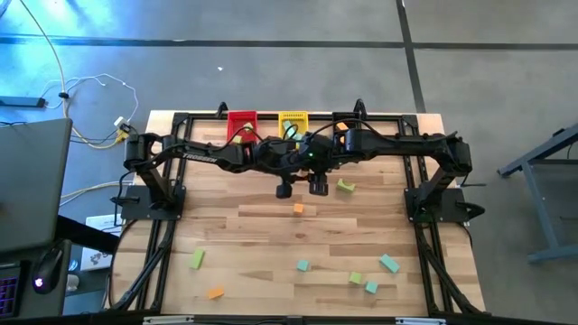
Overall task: Sort & place blocks by color
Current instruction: Put the orange block into the black basket
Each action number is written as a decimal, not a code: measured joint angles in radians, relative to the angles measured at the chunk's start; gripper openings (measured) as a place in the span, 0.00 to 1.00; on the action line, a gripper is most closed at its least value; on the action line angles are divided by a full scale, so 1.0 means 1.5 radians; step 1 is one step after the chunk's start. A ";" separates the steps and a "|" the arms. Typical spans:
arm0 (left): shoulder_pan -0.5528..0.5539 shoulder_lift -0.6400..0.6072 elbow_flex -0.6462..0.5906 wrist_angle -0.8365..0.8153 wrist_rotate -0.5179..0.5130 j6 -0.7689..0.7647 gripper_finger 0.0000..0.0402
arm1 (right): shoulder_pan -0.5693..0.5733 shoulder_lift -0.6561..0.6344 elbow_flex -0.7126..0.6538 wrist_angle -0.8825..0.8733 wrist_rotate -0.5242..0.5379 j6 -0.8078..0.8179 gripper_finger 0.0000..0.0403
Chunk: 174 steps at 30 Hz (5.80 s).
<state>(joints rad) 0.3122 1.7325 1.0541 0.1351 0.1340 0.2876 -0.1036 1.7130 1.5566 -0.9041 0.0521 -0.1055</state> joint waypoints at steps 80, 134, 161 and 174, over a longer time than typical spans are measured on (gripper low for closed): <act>-0.052 0.000 0.000 -0.283 -0.239 -0.050 0.63 | -0.215 0.001 0.000 -0.199 0.335 0.325 0.25; -0.166 -0.142 0.000 -0.648 -0.342 -0.185 0.63 | -0.358 0.049 0.000 -0.174 0.032 0.187 0.45; -0.165 -0.213 0.000 -0.651 -0.344 -0.177 0.63 | -0.394 0.135 0.000 -0.148 -0.027 0.209 0.45; -0.165 -0.213 0.000 -0.651 -0.346 -0.178 0.63 | -0.437 0.137 0.000 -0.067 0.045 0.204 0.45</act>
<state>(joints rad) 0.0650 1.4136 1.0546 -0.8414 -0.3855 0.0212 -0.7588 1.9190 1.5561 -1.0048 0.1194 0.2004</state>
